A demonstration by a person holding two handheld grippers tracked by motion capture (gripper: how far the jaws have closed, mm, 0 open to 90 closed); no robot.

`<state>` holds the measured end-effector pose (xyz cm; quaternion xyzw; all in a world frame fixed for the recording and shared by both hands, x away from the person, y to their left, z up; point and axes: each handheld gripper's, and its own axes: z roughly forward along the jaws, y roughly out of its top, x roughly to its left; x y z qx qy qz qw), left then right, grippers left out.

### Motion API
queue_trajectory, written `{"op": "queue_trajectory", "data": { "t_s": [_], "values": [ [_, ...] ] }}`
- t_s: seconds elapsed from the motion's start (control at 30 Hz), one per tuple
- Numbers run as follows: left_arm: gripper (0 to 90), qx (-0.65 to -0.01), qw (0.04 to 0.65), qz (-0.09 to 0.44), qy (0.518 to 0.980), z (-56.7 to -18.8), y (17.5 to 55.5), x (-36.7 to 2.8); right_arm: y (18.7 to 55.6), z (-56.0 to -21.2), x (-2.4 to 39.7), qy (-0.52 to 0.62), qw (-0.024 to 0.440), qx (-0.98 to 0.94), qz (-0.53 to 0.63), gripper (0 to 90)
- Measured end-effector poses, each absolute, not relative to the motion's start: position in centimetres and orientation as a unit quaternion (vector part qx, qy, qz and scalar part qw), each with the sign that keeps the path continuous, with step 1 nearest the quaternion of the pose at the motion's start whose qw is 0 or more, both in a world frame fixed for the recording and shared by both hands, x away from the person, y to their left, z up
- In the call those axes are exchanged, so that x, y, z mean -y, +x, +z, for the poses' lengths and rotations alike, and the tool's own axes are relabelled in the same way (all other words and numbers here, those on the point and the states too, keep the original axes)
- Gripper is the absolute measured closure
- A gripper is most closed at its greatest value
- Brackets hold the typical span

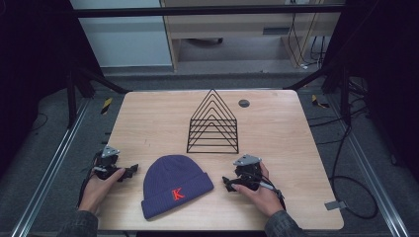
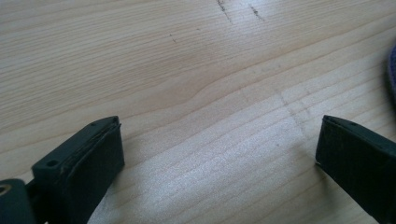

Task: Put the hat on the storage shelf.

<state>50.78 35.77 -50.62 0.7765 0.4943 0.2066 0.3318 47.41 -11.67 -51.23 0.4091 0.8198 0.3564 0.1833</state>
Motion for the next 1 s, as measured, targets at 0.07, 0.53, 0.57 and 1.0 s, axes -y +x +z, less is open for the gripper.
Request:
{"op": "queue_trajectory", "data": {
  "t_s": [0.07,0.53,0.57,1.0],
  "values": [
    [1.8,-0.5,0.337,0.199,0.773,-50.5,50.8,-35.9,47.4,-51.2,11.7,0.409,0.184,-0.82,0.356,5.9],
    [15.9,-0.482,0.374,0.173,0.773,-44.9,49.2,-32.8,47.4,-51.2,11.5,0.414,0.182,-0.819,0.355,5.1],
    [18.7,-0.471,0.371,0.175,0.781,-44.0,49.3,-31.6,47.4,-51.2,11.5,0.414,0.182,-0.819,0.355,5.1],
    [37.3,-0.456,0.292,0.118,0.832,-46.0,51.0,-26.3,47.4,-51.2,11.5,0.414,0.182,-0.818,0.355,5.1]
  ]
}}
